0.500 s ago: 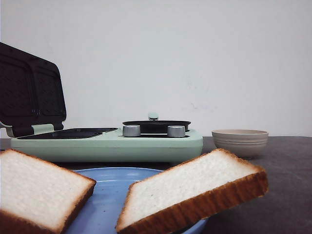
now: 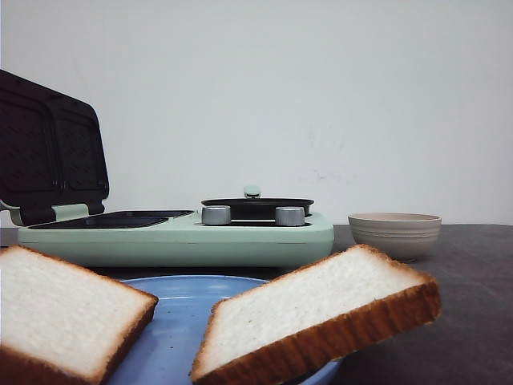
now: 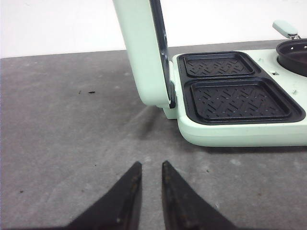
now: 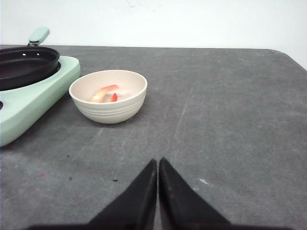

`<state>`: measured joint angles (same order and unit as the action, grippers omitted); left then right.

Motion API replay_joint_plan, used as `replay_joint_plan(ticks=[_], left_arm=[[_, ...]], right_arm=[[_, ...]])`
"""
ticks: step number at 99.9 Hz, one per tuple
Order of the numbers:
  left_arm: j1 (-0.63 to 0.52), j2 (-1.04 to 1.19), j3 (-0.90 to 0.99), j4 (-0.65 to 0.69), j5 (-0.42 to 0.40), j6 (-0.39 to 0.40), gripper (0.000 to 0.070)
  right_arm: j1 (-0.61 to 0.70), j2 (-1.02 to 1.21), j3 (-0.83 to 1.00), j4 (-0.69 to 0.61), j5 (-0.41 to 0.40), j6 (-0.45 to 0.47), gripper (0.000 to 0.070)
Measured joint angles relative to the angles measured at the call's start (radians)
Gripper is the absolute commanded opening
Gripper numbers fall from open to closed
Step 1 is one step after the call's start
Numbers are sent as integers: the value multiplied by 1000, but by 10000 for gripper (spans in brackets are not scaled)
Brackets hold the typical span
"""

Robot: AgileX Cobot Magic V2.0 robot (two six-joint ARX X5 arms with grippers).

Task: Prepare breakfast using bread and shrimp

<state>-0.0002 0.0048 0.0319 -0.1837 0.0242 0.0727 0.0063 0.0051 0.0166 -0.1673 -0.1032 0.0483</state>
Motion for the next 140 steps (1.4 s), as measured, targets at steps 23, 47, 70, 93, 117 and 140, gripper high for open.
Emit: replay_joint_plan(ticks=[23, 47, 70, 93, 117, 140], left_arm=[[0, 0, 0, 0, 0, 0, 0], [0, 0, 0, 0, 0, 0, 0], [0, 0, 0, 0, 0, 0, 0], [0, 0, 0, 0, 0, 0, 0], [0, 0, 0, 0, 0, 0, 0], [0, 0, 0, 0, 0, 0, 0]], right_arm=[[0, 0, 0, 0, 0, 0, 0], [0, 0, 0, 0, 0, 0, 0], [0, 0, 0, 0, 0, 0, 0], [0, 0, 0, 0, 0, 0, 0], [0, 0, 0, 0, 48, -82, 0], [0, 0, 0, 0, 50, -116, 0]])
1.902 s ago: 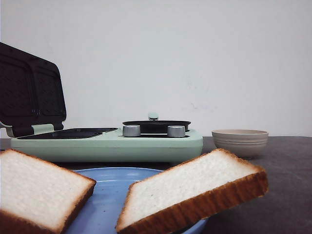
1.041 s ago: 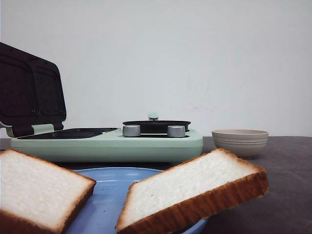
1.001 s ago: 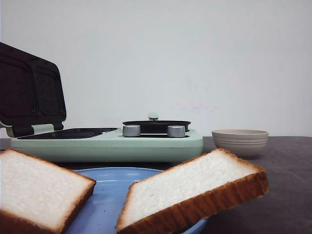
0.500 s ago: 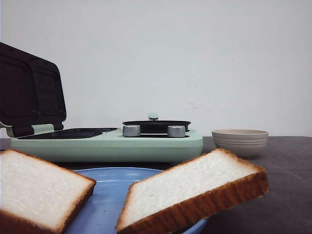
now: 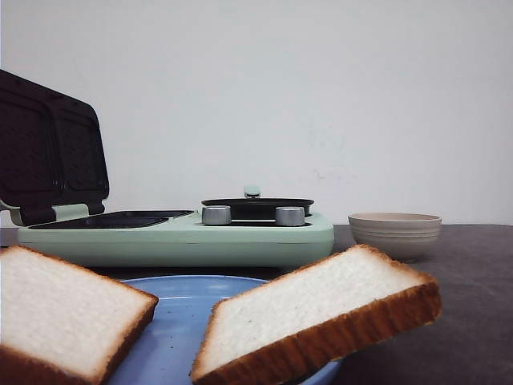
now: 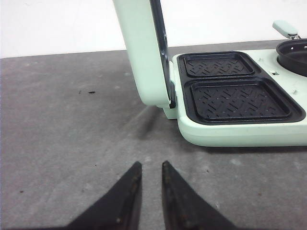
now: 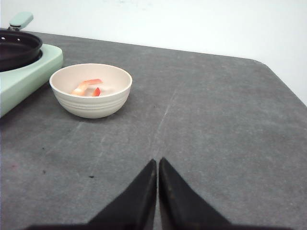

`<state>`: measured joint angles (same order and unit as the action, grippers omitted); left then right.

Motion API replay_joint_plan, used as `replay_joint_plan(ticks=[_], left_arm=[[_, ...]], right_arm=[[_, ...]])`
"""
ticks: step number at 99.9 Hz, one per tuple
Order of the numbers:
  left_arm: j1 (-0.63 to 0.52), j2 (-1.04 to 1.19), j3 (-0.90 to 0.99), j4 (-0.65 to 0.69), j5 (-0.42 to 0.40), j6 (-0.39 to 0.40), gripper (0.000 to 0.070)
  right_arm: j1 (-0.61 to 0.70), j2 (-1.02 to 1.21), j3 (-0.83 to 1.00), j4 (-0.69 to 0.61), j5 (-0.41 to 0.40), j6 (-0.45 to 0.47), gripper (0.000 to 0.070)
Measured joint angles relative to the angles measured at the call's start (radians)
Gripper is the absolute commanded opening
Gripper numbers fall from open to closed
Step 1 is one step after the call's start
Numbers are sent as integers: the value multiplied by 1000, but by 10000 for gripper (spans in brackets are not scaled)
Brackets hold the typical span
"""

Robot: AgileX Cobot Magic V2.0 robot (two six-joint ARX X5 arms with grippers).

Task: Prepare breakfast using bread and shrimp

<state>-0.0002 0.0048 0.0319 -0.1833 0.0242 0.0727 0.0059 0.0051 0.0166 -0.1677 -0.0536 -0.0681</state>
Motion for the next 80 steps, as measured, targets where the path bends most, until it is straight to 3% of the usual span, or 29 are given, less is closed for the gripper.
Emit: replay_joint_plan(ticks=[52, 80], left_arm=[[0, 0, 0, 0, 0, -3, 0], [0, 0, 0, 0, 0, -122, 0]], right_arm=[[0, 0, 0, 0, -2, 21, 0], [0, 0, 0, 0, -7, 94, 0]])
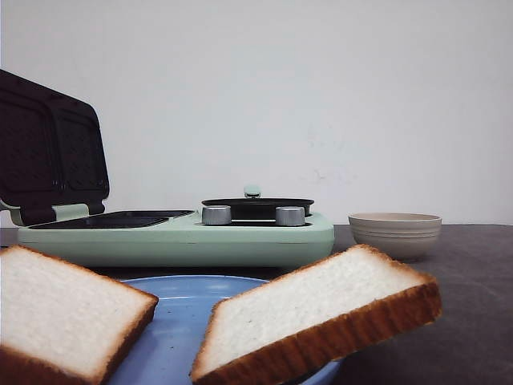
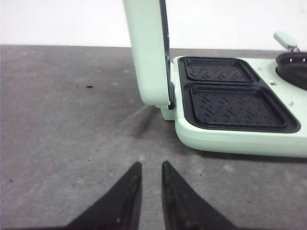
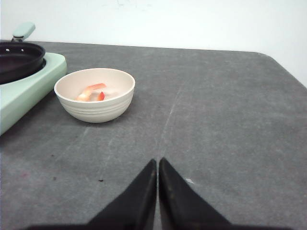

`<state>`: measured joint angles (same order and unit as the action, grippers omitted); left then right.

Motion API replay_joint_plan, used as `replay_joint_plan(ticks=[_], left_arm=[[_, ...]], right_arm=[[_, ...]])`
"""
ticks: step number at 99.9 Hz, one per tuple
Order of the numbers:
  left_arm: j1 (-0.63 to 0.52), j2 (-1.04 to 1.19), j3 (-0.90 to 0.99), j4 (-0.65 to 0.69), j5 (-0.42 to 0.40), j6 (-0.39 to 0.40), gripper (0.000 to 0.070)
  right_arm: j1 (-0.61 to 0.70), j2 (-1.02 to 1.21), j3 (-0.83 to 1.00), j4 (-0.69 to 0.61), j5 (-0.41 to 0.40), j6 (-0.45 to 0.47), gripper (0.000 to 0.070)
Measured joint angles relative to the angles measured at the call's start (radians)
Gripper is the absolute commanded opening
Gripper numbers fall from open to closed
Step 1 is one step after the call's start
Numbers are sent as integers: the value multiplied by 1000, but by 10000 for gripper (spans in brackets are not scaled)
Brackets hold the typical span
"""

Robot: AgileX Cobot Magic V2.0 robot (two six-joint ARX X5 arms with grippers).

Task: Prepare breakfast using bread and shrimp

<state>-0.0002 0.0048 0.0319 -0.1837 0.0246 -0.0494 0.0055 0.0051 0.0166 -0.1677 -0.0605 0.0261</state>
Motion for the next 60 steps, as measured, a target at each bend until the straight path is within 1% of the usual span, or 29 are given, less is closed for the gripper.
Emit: replay_joint_plan(ticks=[9, 17, 29, 39, 51, 60], left_arm=[[0, 0, 0, 0, 0, -58, 0], [0, 0, 0, 0, 0, -133, 1], [0, 0, 5, -8, 4, -255, 3], [0, 2, 50, -73, 49, -336, 5], [0, 39, 174, -166, 100, -387, 6], [0, 106, 284, -252, 106, -396, 6]], right_arm=[[0, 0, 0, 0, 0, 32, 0], [0, 0, 0, 0, -4, 81, 0], [0, 0, 1, 0, -57, 188, 0], [0, 0, 30, -27, -103, 280, 0], [0, 18, 134, -100, -104, 396, 0], [0, 72, 223, -171, -109, 444, 0]])
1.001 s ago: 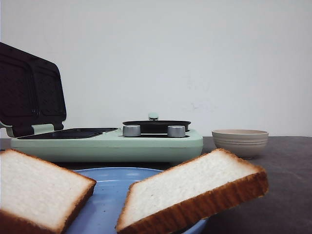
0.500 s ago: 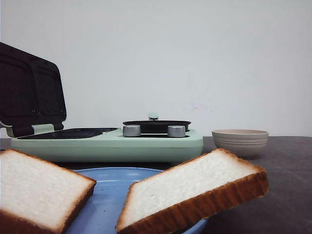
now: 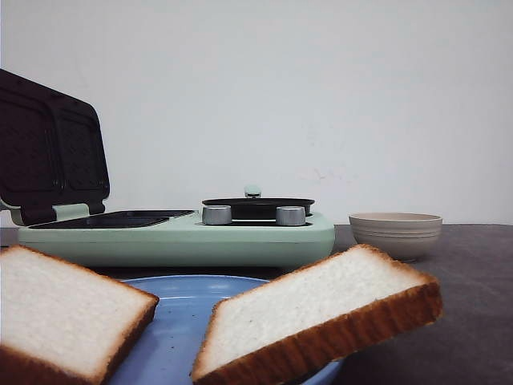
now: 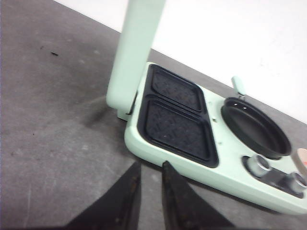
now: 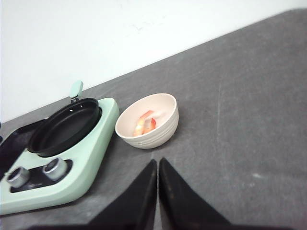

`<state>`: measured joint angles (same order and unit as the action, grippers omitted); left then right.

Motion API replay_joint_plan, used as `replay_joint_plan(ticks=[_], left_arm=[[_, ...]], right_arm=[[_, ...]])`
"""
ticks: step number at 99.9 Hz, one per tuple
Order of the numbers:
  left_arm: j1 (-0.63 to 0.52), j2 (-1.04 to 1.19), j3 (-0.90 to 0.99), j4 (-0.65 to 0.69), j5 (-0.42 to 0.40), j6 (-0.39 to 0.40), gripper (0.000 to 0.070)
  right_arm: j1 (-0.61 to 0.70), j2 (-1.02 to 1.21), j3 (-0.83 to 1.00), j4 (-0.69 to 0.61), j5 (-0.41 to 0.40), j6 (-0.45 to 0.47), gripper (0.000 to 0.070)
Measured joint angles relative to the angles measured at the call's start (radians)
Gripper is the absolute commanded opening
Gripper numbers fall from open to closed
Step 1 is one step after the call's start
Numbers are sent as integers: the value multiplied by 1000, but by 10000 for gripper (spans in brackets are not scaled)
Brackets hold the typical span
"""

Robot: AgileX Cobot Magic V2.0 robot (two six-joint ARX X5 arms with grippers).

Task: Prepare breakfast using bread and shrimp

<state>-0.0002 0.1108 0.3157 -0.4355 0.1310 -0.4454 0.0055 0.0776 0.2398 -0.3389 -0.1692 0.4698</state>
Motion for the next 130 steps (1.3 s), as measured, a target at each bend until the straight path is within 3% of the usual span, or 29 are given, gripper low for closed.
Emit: replay_joint_plan(ticks=[35, 57, 62, 71, 77, 78, 83, 88, 93, 130], left_arm=[[0, 450, 418, -190, 210, 55, 4], [0, 553, 475, -328, 268, 90, 7], [0, 560, 475, -362, 280, 103, 61], [0, 578, 475, -428, 287, 125, 240], [0, 593, 475, -470, 288, 144, 343], [0, 596, 475, -473, 288, 146, 364], [0, 614, 475, -505, 291, 164, 403], [0, 636, 475, -531, 292, 177, 427], [0, 658, 475, -551, 295, 192, 444], [-86, 881, 455, -613, 378, 250, 445]], right_arm=[[0, 430, 328, -192, -224, 25, 0], [6, 524, 368, -236, -307, -22, 0], [10, 524, 368, -258, -309, -34, 0], [23, 524, 368, -314, -314, -63, 29], [28, 524, 368, -347, -329, -83, 116], [29, 525, 368, -354, -332, -89, 156], [35, 525, 368, -368, -339, -100, 244], [41, 525, 368, -377, -351, -107, 326], [45, 525, 368, -384, -356, -108, 366], [67, 561, 368, -421, -430, -141, 377]])
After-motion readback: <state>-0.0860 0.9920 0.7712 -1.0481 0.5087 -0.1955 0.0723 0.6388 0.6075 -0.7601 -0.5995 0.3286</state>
